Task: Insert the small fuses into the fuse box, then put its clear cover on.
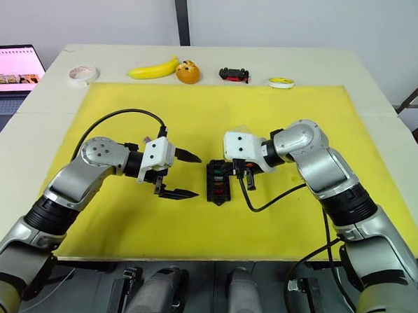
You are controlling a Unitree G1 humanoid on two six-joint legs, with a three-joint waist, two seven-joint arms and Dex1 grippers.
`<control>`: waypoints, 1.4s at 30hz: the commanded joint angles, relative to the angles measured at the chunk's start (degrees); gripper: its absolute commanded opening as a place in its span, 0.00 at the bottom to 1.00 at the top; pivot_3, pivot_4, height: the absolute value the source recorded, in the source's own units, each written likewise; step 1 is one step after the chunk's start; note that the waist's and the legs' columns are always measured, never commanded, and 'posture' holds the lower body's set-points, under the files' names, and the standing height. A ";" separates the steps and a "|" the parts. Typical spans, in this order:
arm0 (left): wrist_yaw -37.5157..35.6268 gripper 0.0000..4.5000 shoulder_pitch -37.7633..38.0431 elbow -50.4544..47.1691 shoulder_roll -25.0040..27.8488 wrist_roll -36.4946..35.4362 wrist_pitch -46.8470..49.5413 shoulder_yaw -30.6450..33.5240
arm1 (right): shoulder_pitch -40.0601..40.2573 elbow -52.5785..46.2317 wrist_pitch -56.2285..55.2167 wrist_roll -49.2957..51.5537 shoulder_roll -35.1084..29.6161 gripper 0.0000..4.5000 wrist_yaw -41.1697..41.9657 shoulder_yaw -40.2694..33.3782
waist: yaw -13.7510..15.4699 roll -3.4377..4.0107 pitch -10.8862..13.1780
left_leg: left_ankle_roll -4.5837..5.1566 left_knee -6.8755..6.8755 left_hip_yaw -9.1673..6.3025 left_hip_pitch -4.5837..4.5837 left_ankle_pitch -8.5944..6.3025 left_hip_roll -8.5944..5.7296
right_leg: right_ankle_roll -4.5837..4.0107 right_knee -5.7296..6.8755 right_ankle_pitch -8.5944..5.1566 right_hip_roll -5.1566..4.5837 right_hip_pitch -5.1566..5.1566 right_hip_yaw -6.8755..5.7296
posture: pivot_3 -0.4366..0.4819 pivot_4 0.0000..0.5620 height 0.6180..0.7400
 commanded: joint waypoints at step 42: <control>-0.56 0.99 -0.33 -0.32 0.05 0.43 -0.70 0.66 | -4.33 2.62 0.91 -1.66 0.54 0.00 2.94 -0.95 | -0.05 0.01 0.00 | 0.00 0.04 0.00 0.00 0.00 -0.01 | 0.00 0.08 0.00 -0.01 -0.01 -0.01 | 0.48 0.27 1.00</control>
